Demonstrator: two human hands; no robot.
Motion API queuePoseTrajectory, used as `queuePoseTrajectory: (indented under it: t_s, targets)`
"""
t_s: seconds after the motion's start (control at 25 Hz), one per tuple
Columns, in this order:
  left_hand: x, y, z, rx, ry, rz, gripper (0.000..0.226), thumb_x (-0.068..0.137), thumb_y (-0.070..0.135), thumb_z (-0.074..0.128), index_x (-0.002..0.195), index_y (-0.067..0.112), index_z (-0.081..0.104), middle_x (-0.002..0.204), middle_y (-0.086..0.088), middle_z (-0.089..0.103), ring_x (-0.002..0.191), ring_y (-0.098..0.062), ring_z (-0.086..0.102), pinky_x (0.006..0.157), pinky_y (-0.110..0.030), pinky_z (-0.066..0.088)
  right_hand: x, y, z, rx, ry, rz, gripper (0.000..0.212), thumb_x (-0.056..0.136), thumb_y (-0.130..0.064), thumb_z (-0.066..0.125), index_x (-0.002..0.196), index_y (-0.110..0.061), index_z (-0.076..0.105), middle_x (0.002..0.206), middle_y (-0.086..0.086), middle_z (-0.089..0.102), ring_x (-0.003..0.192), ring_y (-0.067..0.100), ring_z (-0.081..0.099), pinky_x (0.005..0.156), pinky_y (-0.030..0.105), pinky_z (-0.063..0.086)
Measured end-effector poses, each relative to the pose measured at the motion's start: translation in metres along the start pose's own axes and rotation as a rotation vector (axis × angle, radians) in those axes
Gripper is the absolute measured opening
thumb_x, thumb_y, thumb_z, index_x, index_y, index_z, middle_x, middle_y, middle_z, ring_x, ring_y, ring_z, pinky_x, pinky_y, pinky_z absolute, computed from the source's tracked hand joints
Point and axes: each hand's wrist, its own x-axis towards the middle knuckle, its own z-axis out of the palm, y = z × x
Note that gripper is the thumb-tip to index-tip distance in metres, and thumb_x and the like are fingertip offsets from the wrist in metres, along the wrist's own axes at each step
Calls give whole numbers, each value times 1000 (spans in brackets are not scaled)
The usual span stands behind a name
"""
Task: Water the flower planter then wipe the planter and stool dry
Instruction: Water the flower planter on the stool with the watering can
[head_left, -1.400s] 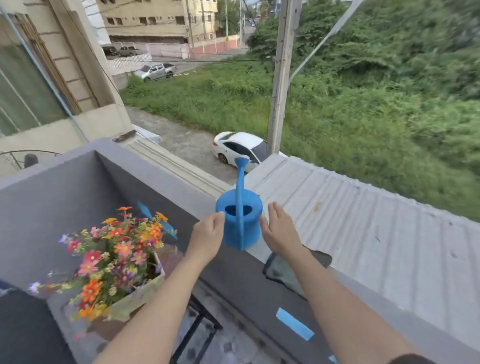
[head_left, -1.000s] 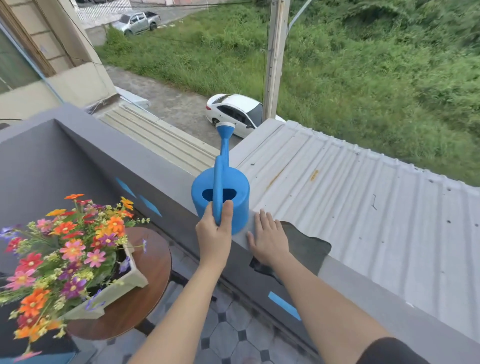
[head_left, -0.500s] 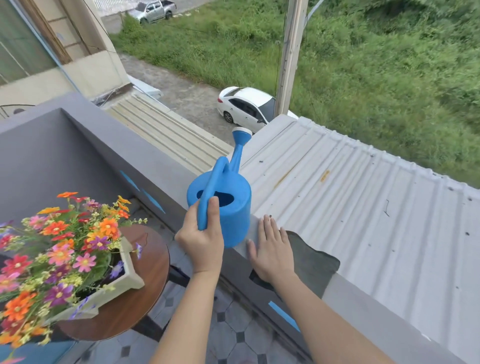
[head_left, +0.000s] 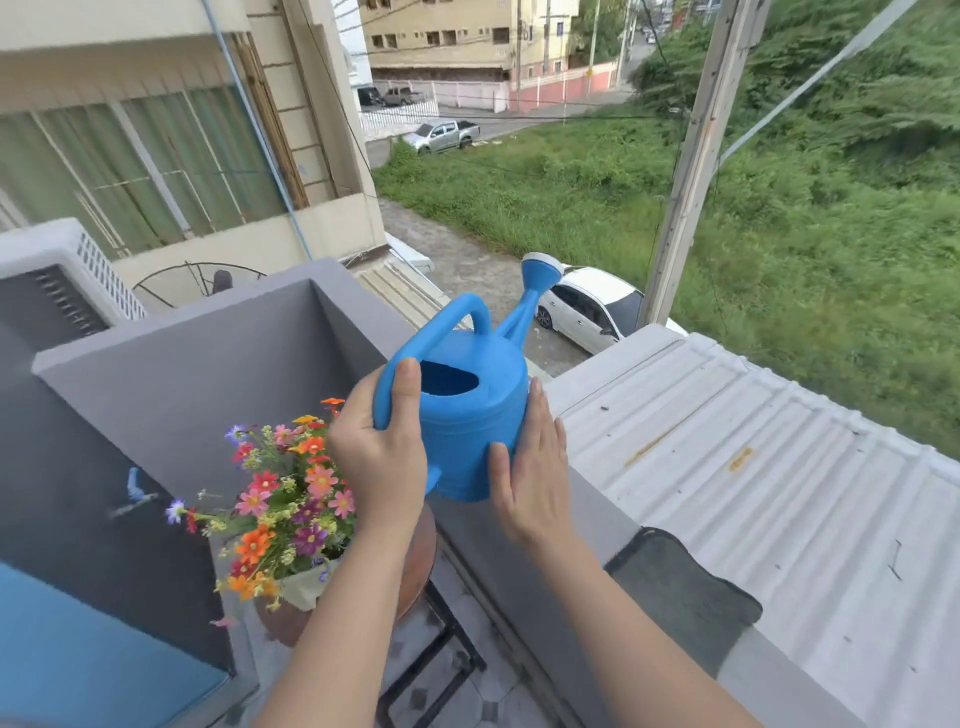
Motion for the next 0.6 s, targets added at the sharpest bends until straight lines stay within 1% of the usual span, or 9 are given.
queuePoseTrajectory:
  t_s: [0.12, 0.24, 0.32, 0.36, 0.48, 0.52, 0.6]
  targets:
    - [24, 29, -43, -33, 75, 8, 36, 84, 52, 57, 54, 32, 52, 52, -6, 37, 53, -26, 35, 50, -46, 35, 10, -61, 9, 115, 67, -131, 79, 92, -62, 13, 151, -9, 6, 155, -2, 11, 146, 18, 11, 118, 35, 8]
    - [39, 55, -95, -13, 160, 18, 45, 82, 52, 59, 52, 22, 44, 54, -14, 31, 53, -32, 30, 49, -51, 34, -1, -118, 25, 187, 48, -220, 79, 93, -60, 14, 151, -8, 4, 158, 2, 9, 146, 16, 9, 118, 39, 11]
    - [44, 67, -130, 12, 192, 43, 47, 84, 48, 60, 52, 18, 41, 54, -18, 28, 51, -34, 27, 46, -49, 31, -14, -152, 39, 236, 22, -239, 78, 93, -59, 15, 151, -8, 2, 160, 8, 9, 147, 17, 9, 118, 41, 13]
    - [45, 72, -146, 15, 202, 50, 45, 85, 45, 60, 51, 20, 42, 52, -16, 28, 49, -30, 26, 44, -45, 28, -21, -166, 47, 261, 13, -248, 77, 93, -58, 17, 151, -9, 0, 161, 11, 11, 147, 19, 11, 118, 42, 14]
    - [44, 85, -199, 2, 219, 56, 40, 84, 41, 61, 50, 24, 48, 43, 6, 31, 40, -14, 26, 41, -29, 23, -51, -205, 71, 340, -37, -283, 75, 94, -55, 20, 150, -11, -3, 161, 14, 11, 147, 24, 15, 117, 44, 16]
    - [43, 86, -216, 11, 217, 50, 38, 83, 42, 62, 51, 24, 51, 41, 9, 31, 38, -12, 26, 40, -26, 24, -62, -216, 79, 357, -63, -282, 77, 94, -55, 21, 150, -9, -3, 160, 15, 11, 147, 25, 15, 118, 44, 17]
    - [39, 85, -247, 49, 218, 27, 32, 82, 41, 63, 57, 21, 59, 40, 11, 31, 39, -11, 26, 39, -24, 24, -84, -232, 94, 355, -96, -285, 78, 95, -55, 22, 150, -3, 1, 159, 18, 14, 145, 28, 18, 118, 41, 16]
